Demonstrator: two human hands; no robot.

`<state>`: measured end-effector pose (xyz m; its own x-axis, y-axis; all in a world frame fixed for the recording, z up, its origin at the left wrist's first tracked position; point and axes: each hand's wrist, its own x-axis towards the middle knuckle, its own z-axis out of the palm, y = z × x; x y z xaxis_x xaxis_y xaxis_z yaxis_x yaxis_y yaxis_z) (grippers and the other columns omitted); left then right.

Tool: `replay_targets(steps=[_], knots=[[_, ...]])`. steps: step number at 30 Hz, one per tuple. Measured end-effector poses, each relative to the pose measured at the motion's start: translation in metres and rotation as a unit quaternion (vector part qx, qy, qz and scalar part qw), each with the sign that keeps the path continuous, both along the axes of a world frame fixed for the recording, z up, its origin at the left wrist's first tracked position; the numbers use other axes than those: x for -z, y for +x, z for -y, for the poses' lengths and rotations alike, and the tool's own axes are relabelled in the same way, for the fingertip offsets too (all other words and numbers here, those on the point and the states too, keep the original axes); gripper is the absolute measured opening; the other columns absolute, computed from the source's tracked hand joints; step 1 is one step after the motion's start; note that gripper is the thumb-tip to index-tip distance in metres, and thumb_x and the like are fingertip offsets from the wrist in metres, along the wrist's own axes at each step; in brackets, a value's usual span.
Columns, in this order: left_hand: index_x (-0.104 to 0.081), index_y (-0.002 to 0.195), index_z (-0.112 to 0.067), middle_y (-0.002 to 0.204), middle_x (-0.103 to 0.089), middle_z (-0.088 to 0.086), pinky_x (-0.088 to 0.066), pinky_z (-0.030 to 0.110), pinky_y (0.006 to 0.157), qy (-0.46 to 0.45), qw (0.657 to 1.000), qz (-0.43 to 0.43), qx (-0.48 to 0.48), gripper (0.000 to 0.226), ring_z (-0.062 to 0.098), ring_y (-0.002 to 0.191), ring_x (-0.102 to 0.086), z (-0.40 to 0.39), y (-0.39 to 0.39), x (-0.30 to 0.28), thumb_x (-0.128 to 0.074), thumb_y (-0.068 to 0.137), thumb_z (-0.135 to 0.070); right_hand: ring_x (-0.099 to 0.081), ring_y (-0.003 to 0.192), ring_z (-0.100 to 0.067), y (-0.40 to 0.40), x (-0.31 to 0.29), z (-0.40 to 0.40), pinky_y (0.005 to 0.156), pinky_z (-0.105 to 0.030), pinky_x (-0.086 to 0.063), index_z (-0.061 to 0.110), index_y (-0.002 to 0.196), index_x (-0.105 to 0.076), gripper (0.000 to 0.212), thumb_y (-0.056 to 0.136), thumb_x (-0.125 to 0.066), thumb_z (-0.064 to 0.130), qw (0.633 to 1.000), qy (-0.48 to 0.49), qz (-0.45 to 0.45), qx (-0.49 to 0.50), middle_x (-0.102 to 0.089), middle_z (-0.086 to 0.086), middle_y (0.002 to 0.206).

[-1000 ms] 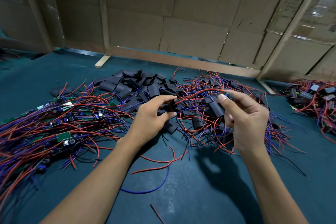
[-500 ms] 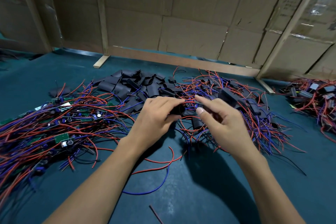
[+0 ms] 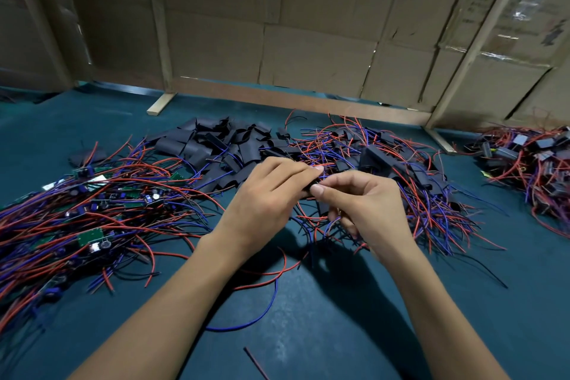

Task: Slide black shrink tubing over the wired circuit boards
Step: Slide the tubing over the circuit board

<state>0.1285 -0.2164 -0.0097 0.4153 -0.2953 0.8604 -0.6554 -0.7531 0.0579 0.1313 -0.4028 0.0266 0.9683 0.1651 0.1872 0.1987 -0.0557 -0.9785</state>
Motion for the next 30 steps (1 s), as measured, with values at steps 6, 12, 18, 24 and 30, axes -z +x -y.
replay_targets(steps=[6,12,18,24,30], knots=[[-0.068,0.130,-0.011,0.117,-0.071,-0.005,-0.047,0.045,0.078,0.022,0.996,0.042,-0.073,0.034,0.027,0.095,-0.066,0.003,-0.005,-0.003,-0.069,0.097,-0.022,-0.049,0.051,-0.009,0.000,0.003,-0.002,0.051,-0.018,-0.039,0.018,0.083,-0.078,0.004,0.084,-0.082,0.017,0.995,-0.013,0.094,0.022,-0.067,0.006,0.072],[-0.053,0.145,-0.016,0.135,-0.062,-0.007,-0.045,0.046,0.091,0.010,0.994,0.038,-0.101,0.053,0.024,0.118,-0.059,-0.002,-0.004,-0.001,-0.066,0.098,-0.036,-0.055,0.052,-0.004,-0.002,-0.004,-0.009,0.053,-0.017,-0.044,0.017,0.081,-0.075,0.012,0.081,-0.084,0.009,0.991,-0.016,0.114,0.073,-0.071,-0.001,0.068],[-0.045,0.147,-0.020,0.145,-0.049,0.005,-0.028,0.051,0.104,-0.032,0.888,-0.242,-0.390,0.058,0.033,0.132,-0.038,-0.035,0.005,0.005,-0.048,0.099,-0.052,-0.069,0.059,-0.018,0.045,-0.069,0.039,0.038,-0.022,-0.041,0.014,0.094,-0.067,0.022,0.080,-0.083,0.015,0.957,0.100,0.125,0.243,-0.074,-0.003,0.077],[-0.055,0.134,-0.024,0.137,-0.050,0.006,-0.025,0.054,0.104,0.017,0.813,-0.392,-0.430,0.045,0.035,0.127,-0.037,-0.050,0.011,0.011,-0.037,0.103,-0.052,-0.060,0.049,-0.015,0.115,-0.073,0.100,0.040,-0.019,-0.040,0.001,0.083,-0.073,0.010,0.074,-0.072,0.005,0.950,-0.115,-0.080,0.280,-0.073,-0.010,0.069],[-0.067,0.110,-0.034,0.118,-0.057,-0.004,-0.021,0.049,0.098,-0.018,0.850,-0.330,-0.409,0.020,0.025,0.117,-0.041,-0.056,0.012,0.015,-0.051,0.101,-0.040,-0.039,0.027,-0.004,0.129,-0.042,0.106,0.038,-0.015,-0.031,0.012,0.076,-0.059,0.017,0.092,-0.064,0.013,0.938,-0.113,-0.224,0.238,-0.057,0.003,0.042]])
